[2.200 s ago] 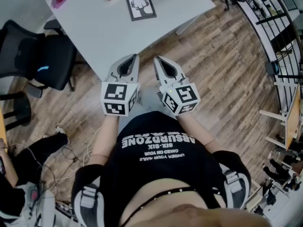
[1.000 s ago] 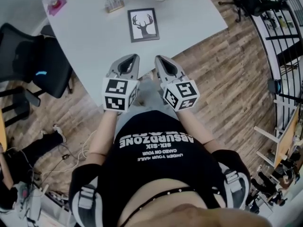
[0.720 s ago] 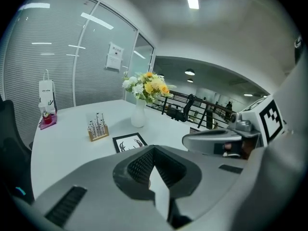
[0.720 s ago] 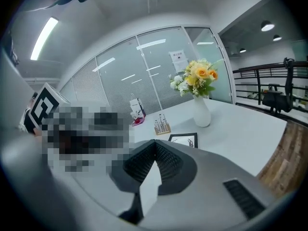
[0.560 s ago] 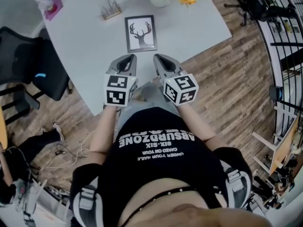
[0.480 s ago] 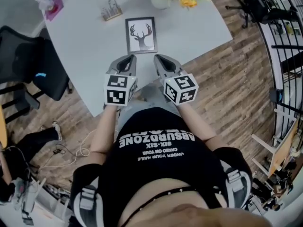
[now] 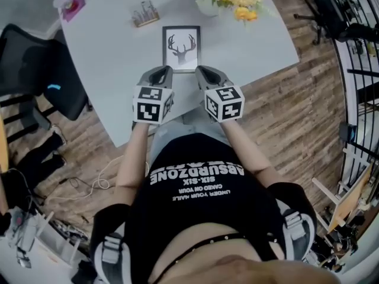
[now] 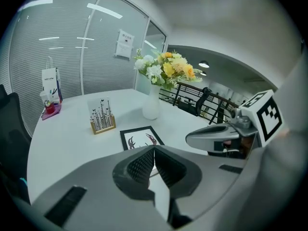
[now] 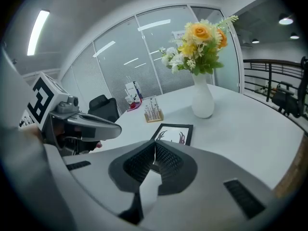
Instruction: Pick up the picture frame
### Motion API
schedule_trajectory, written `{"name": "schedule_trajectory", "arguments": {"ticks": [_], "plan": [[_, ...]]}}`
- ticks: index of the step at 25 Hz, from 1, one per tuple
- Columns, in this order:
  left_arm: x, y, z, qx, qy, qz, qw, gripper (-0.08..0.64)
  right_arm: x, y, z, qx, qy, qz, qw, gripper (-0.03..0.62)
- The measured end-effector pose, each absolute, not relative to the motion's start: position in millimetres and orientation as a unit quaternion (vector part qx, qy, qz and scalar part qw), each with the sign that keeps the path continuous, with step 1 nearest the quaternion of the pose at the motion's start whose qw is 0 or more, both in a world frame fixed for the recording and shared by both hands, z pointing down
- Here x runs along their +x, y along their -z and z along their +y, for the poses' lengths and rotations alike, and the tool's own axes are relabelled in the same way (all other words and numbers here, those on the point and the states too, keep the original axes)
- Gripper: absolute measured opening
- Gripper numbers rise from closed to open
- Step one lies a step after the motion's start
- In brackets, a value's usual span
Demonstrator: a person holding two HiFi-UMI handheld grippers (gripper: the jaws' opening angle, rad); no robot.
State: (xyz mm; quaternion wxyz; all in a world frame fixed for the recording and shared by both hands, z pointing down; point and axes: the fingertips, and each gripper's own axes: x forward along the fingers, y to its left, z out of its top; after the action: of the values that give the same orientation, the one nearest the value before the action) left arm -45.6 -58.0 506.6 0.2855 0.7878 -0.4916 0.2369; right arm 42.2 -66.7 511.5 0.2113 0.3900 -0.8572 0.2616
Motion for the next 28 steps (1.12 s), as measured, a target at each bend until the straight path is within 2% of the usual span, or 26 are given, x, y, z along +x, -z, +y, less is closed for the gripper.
{"name": "schedule_trajectory", "arguments": {"ticks": [10, 13, 15, 19, 28], "plan": [[-50.4, -538.0, -77.8, 0.770, -0.270, -0.491, 0.307, 0.017, 41.3, -542.5, -92.4, 0.378, -0.282, -0.845, 0.251, 0.025], [-53.9, -547.1, -84.7, 0.764, -0.267, -0.494, 0.317, 0.018, 40.8, -553.1, -96.5, 0.370, -0.292, -0.841, 0.265, 0.121], [-56.6, -553.3, -89.2, 0.758, -0.275, -0.498, 0.319, 0.020, 40.3, -559.5, -99.6, 0.366, -0.296, -0.839, 0.273, 0.121], [-57.8, -566.7, -95.7, 0.750, -0.295, -0.496, 0.323, 0.112, 41.4, -572.6, -107.3, 0.367, -0.301, -0.832, 0.288, 0.123], [-59.1, -593.3, -105.7, 0.739, -0.299, -0.498, 0.342, 0.112, 47.1, -601.5, -116.0, 0.366, -0.310, -0.815, 0.326, 0.157]]}}
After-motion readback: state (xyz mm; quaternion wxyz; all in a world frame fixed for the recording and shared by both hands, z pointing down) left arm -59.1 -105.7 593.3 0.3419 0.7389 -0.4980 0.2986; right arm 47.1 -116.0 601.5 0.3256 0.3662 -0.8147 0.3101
